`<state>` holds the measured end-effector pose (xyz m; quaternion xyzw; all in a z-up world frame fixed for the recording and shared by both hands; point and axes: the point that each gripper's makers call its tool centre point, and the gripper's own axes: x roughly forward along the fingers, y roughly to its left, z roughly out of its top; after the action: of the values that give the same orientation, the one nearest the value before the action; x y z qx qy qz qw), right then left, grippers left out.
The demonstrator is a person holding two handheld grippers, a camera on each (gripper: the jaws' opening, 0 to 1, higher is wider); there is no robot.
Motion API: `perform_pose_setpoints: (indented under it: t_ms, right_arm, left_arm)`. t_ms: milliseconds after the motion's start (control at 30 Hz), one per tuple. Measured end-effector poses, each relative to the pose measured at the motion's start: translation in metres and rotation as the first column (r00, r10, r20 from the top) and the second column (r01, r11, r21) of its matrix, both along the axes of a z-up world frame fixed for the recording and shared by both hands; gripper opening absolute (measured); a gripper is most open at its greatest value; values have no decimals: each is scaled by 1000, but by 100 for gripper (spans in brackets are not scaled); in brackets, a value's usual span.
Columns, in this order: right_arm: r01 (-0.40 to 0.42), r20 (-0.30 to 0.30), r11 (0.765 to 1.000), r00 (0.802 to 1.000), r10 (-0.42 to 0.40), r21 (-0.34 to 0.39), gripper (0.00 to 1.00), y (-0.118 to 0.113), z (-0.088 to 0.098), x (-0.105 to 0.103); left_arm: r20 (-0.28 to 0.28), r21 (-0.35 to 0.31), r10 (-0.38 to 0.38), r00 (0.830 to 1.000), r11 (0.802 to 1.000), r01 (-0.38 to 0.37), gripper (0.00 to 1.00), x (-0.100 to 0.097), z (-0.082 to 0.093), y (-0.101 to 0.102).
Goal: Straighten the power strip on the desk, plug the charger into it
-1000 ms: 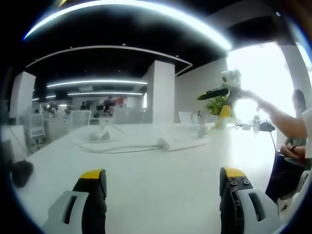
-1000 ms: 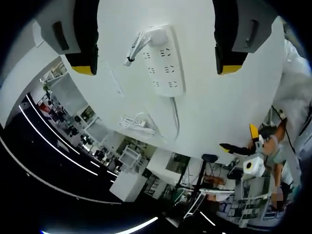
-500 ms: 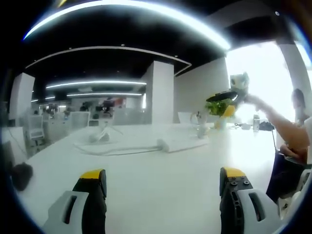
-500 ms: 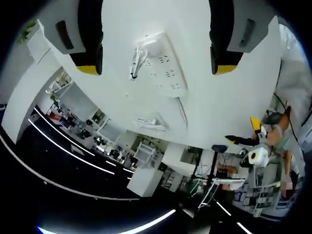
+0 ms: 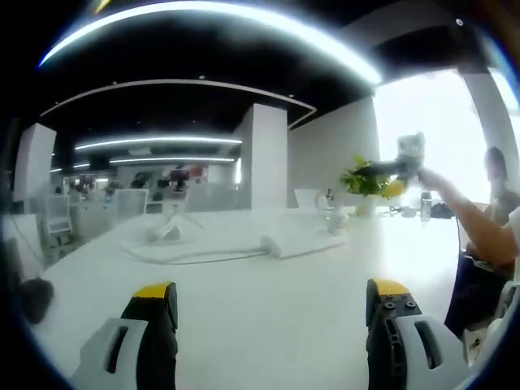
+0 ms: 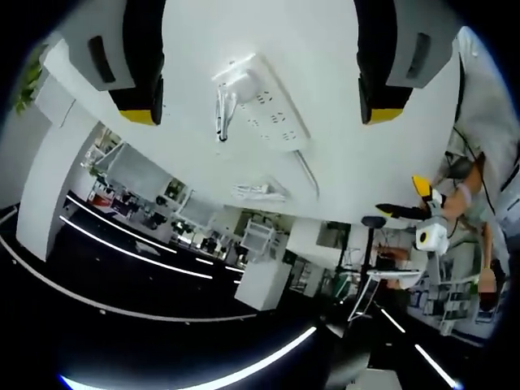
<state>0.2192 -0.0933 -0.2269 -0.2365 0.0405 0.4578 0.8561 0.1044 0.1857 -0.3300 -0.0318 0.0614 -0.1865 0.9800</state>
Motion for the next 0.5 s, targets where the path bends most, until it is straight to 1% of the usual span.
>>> perform_pose_setpoints:
  t_ms: [67, 167, 233, 333, 500]
  right_arm:
    - [9, 4, 1000, 1000, -9, 23, 100, -3, 1, -3]
    - [49, 14, 998, 999, -49, 43, 100, -11, -1, -6]
    - [55, 0, 997, 998, -55, 55, 100, -15, -6, -12]
    - [77, 5, 995, 997, -78, 71, 100, -22, -11, -18]
    - [107, -9, 989, 994, -107, 103, 100, -32, -23, -27]
  left_arm:
    - [0, 0, -1, 1000, 1000, 1, 99, 0, 0, 0]
    - [0, -1, -2, 1000, 1000, 2, 99, 1, 0, 0]
    - [-1, -2, -3, 1000, 1000, 3, 99, 1, -1, -1]
    - [-3, -3, -3, 1000, 1000, 3, 99, 1, -1, -1]
    - [-1, -4, -4, 1000, 1000, 4, 99, 2, 0, -2]
